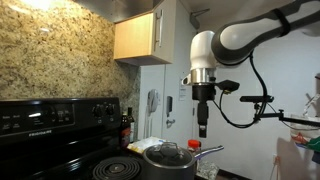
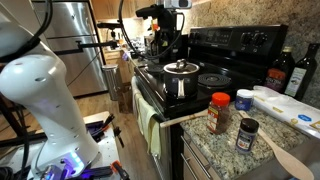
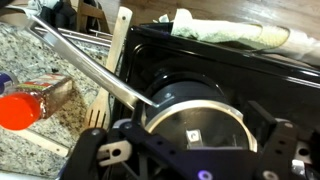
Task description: Remove the lid from the sauce pan and place it on the stove
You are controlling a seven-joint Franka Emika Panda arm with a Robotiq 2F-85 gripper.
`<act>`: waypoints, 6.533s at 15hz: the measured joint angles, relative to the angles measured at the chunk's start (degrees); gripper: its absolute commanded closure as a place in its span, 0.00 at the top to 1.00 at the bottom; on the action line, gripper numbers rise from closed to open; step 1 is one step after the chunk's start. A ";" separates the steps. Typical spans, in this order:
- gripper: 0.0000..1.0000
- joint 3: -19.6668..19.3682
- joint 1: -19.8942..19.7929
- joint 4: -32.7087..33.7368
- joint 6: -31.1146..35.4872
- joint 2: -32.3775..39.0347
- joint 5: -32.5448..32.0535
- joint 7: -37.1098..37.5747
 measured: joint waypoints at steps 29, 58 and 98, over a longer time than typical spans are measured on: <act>0.03 4.91 0.59 10.90 12.09 18.89 -3.64 4.30; 0.03 16.66 13.47 13.89 4.25 17.08 -4.77 -6.38; 0.03 18.08 10.03 26.43 21.31 44.40 -10.57 -25.77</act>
